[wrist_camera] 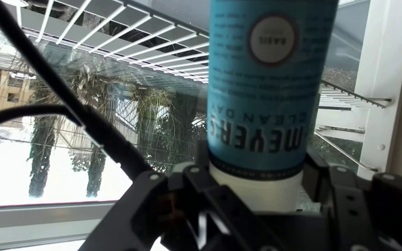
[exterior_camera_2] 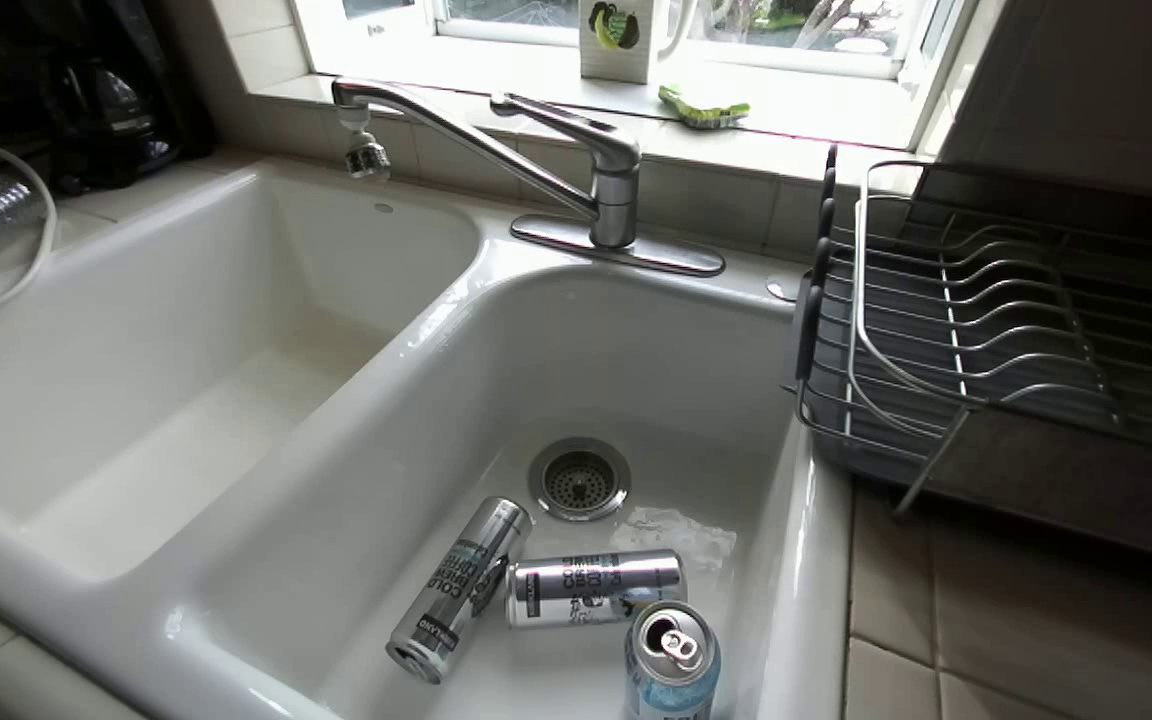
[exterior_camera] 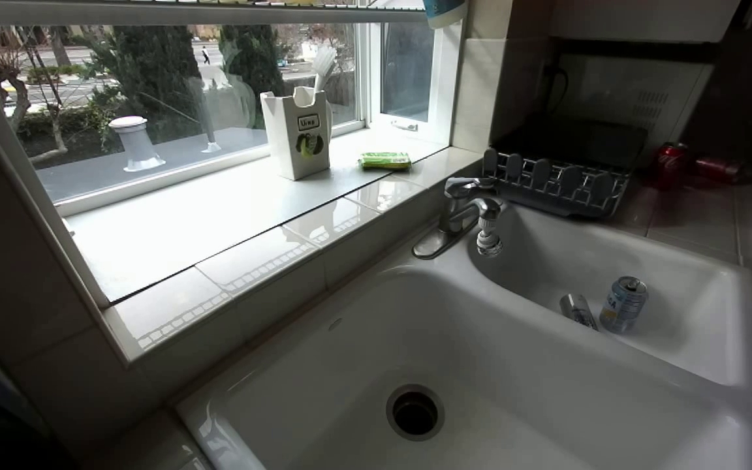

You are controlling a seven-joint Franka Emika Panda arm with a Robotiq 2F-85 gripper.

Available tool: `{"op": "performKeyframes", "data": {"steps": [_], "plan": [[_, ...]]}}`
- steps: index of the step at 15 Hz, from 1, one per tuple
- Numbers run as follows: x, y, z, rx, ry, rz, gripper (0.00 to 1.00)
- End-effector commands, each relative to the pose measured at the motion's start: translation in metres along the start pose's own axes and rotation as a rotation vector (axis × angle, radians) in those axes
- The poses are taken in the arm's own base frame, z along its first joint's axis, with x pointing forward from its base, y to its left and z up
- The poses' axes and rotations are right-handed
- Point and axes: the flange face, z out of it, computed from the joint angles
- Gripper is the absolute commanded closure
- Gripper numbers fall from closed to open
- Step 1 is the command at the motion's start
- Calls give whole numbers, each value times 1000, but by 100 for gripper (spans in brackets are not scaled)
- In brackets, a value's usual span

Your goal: Pick up the bottle of dish soap from the tray on the left and place it on the rack above the window seal

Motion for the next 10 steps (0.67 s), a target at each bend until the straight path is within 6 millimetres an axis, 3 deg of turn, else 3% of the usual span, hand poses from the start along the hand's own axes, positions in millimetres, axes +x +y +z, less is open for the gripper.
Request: {"op": "performKeyframes", "data": {"steps": [1,10], "plan": [[3,0,2,-4,6,-2,63],[21,-8,0,-7,51,-7,63]]}}
